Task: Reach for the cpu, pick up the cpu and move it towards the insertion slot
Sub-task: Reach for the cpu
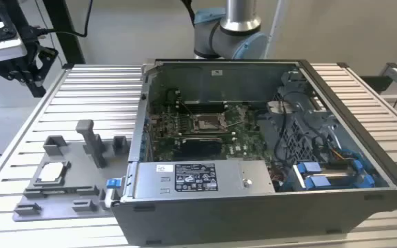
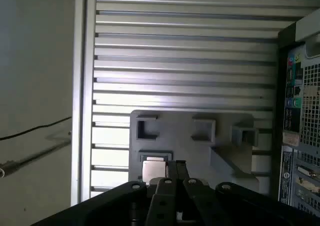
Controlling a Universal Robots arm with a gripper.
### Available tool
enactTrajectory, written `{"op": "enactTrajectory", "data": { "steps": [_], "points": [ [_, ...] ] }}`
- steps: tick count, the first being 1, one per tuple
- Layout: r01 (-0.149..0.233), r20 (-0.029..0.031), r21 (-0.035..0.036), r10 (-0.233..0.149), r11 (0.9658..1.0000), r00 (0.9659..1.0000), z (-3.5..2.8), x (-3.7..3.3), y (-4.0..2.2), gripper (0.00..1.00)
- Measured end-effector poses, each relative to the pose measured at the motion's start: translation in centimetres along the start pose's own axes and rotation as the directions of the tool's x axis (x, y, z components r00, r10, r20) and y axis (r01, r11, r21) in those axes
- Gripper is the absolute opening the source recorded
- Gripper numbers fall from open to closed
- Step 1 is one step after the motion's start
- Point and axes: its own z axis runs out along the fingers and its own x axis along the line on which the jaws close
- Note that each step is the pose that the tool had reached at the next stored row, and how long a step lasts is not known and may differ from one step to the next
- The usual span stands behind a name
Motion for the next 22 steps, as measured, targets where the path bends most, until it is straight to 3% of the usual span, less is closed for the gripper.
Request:
{"op": "enactTrajectory", "data": {
  "steps": [14, 22],
  "points": [
    [0.0, 0.0, -0.0001, 0.0, 1.0, 1.0, 0.01, 0.16, -0.1, 0.0],
    [0.0, -0.0001, 0.0, 0.0, 1.0, 1.0, 0.18, 0.75, -1.7, 0.0]
  ]
}}
